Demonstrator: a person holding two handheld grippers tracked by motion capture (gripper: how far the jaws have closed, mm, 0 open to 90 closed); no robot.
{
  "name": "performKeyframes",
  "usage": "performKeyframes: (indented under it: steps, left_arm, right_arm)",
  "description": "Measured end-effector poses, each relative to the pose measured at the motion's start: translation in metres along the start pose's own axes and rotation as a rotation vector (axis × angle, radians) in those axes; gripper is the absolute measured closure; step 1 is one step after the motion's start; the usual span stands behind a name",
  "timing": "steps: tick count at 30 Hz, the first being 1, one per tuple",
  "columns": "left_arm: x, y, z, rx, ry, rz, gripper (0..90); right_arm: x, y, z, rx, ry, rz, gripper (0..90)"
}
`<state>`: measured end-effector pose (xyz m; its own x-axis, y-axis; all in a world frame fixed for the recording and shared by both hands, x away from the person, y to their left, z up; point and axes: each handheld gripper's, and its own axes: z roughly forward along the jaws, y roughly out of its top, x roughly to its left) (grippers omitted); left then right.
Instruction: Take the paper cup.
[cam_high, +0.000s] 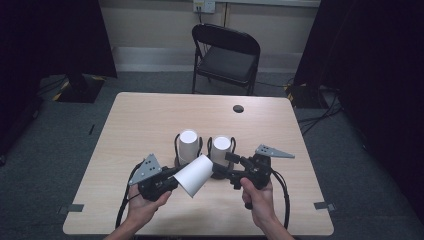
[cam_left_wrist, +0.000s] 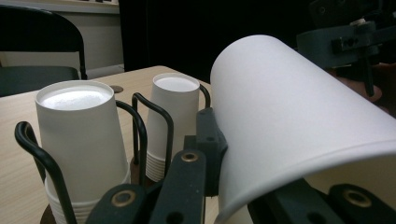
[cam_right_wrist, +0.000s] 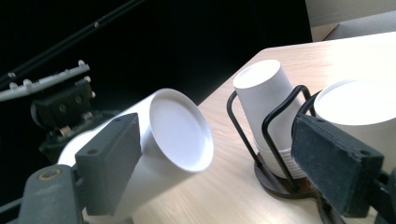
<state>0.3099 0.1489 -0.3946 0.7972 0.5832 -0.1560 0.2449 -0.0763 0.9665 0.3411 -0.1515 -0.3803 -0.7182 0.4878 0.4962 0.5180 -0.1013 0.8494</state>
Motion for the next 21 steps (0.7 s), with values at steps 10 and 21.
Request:
performKeyframes:
  steps: [10, 21]
  left_arm:
    - [0.006, 0.003, -0.002, 0.069, -0.013, -0.065, 86.8]
    - [0.004, 0.004, 0.004, 0.226, -0.011, -0.043, 87.1]
  right_arm:
    - [0.004, -0.004, -0.006, 0.056, -0.041, -0.148, 15.1]
    - [0.01, -0.005, -0.007, 0.141, -0.006, -0.321, 13.5]
